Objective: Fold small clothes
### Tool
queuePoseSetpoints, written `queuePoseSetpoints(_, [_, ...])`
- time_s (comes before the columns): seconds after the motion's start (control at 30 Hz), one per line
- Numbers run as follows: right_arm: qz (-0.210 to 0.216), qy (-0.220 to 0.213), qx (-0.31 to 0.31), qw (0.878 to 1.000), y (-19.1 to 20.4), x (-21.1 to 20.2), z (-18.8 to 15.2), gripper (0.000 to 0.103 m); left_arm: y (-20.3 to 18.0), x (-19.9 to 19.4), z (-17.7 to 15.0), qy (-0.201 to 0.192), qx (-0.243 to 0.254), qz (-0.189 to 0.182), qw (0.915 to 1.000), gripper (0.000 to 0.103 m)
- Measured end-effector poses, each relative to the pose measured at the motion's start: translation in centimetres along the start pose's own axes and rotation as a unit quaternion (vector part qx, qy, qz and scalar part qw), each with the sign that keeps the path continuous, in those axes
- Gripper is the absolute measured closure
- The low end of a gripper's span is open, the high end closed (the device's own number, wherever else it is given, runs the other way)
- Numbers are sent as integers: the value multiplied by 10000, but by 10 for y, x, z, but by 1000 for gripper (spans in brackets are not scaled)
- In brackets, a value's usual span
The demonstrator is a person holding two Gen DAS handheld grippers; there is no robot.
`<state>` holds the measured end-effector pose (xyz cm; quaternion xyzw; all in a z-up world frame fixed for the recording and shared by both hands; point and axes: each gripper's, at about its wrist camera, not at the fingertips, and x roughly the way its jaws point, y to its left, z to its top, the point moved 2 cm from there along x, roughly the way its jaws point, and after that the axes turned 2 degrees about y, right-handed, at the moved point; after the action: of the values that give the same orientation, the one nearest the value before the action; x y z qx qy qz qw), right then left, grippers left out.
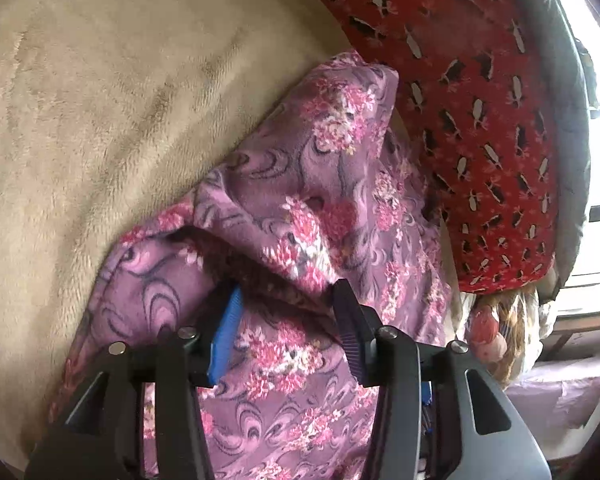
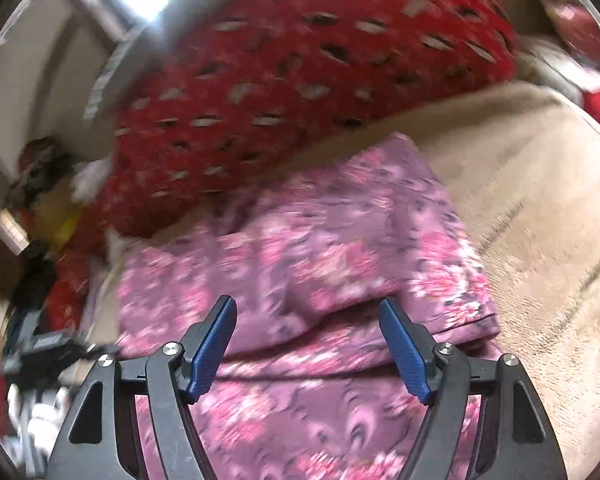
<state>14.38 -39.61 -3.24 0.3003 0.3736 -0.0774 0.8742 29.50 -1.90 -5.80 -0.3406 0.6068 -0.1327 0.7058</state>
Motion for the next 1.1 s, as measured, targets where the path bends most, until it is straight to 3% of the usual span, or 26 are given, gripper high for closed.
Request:
queuePoseSetpoints(0.1, [-97, -95, 790, 9968, -21, 10, 12, 28, -3, 2, 9, -51, -63, 30, 10000, 59])
queuePoseSetpoints(0.17, [-125, -129, 830, 9964, -21, 19, 23, 34, -4, 4, 16, -79, -121, 76, 9999, 59])
queuePoseSetpoints(0.2, [-60, -49, 675, 9977, -17, 23, 26, 68, -5, 4, 18, -67, -143, 106, 9998, 60])
queuePoseSetpoints(0.23, [120, 69, 451, 9989, -10, 27, 31, 95, -6, 3, 20, -59, -135, 95, 9998, 61])
queuePoseSetpoints(0.27, [326, 164, 305, 9989, -4, 27, 35, 92, -8, 0, 21, -82, -75, 79, 9999, 60])
queuePoseSetpoints(0.37, [725, -435, -33, 9964, 3, -6, 48, 93, -5, -9, 23, -402, 146, 564, 9975, 60])
queuePoseSetpoints(0.4, [687, -561, -15, 9961, -1, -13, 51, 93, -1, -6, 24, -392, 153, 695, 9967, 70])
queuePoseSetpoints(0.47, [400, -416, 124, 9983, -19, -7, 51, 92, 13, 4, 25, -167, -2, 880, 9960, 82])
queuePoseSetpoints(0.53, [-36, 65, 274, 9996, -43, 13, 40, 92, 17, -2, 24, -207, -3, 730, 9971, 82])
queuePoseSetpoints(0.6, [-11, 259, 427, 9987, -55, 20, 27, 92, 15, -11, 19, -214, 141, 757, 9968, 82])
queuePoseSetpoints(0.67, [119, 143, 486, 9986, -53, 12, 26, 90, 9, -23, 13, -265, 350, 696, 9966, 82])
queuePoseSetpoints(0.73, [-79, 22, 556, 9984, -50, 3, 27, 82, -5, -31, 9, -332, 620, 633, 9955, 82])
queuePoseSetpoints(0.83, [-182, -703, 567, 9957, -37, -25, 30, 81, -33, -38, 8, -718, 1161, 874, 9868, 81])
queuePoseSetpoints(0.9, [-105, -815, 265, 9963, -23, -29, 30, 81, -48, -32, 10, -880, 1548, 1141, 9774, 75])
queuePoseSetpoints(1.0, [-81, -440, -226, 9987, -10, -10, 25, 81, -50, 2, 9, -659, 1835, 1622, 9673, 73])
queuePoseSetpoints(1.07, [-171, 336, -191, 9991, -18, 25, 15, 79, -36, 26, 6, -353, 1901, 1917, 9622, 72])
queuePoseSetpoints(1.1, [-163, 553, -163, 9982, -24, 34, 9, 81, -35, 27, 5, -480, 2022, 1930, 9589, 71])
